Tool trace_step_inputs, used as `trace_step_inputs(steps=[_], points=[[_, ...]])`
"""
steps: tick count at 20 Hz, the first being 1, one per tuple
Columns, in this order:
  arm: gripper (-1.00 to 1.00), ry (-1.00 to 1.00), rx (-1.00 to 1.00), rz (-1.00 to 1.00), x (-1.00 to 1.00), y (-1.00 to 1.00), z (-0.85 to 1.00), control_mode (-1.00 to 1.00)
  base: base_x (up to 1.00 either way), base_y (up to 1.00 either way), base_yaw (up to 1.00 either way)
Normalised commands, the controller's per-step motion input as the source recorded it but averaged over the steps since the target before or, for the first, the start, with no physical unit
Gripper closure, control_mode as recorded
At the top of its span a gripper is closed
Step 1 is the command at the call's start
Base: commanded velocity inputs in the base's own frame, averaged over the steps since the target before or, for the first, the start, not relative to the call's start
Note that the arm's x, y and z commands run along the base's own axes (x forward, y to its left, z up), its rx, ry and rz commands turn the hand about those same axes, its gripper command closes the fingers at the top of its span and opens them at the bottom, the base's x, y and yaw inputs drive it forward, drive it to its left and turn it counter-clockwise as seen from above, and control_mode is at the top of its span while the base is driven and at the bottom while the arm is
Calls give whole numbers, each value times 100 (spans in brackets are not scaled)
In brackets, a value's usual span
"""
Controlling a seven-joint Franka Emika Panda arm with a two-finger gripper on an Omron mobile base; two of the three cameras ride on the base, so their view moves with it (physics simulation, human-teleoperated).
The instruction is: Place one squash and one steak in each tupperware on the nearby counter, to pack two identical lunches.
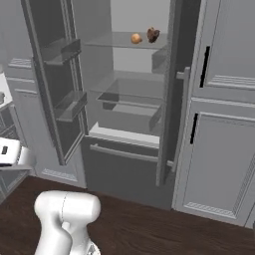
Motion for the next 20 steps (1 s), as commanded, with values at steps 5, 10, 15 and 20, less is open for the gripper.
trace_step_inputs(steps=[5, 10, 15, 20], points=[[-100, 0, 0, 0, 0, 0, 0, 100, 67, 0, -16], [-100, 0, 0, 0, 0, 0, 0, 100, 98, 0, -7], [-100, 0, 0, 0, 0, 0, 0, 100, 94, -2, -2], [-100, 0, 0, 0, 0, 0, 0, 100, 56, -23, 0]])
